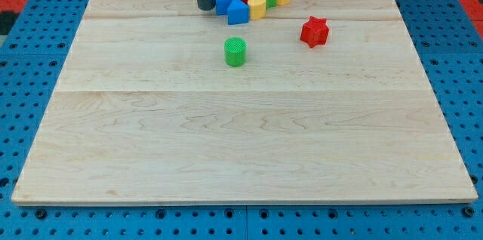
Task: Slide the green circle slightly left
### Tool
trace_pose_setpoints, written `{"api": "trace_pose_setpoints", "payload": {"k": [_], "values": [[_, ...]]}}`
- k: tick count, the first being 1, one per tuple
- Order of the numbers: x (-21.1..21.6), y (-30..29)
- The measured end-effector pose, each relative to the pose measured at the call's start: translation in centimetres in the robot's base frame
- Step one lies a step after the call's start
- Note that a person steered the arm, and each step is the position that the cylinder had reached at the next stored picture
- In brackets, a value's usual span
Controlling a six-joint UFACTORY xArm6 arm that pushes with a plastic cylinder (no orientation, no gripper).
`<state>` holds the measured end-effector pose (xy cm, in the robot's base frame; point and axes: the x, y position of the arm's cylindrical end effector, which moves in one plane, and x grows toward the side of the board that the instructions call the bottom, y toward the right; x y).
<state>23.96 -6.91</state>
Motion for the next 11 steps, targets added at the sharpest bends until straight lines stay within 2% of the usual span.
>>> {"api": "trace_pose_setpoints", "payload": {"k": [1,2,3,4,5,8,10,11], "values": [[3.2,-1.2],[7.9,0.0],[8.6,5.9],[9.4,9.2],[12.8,9.7],[13.9,0.7],[13.8,-3.6],[13.2,-3.8]]}}
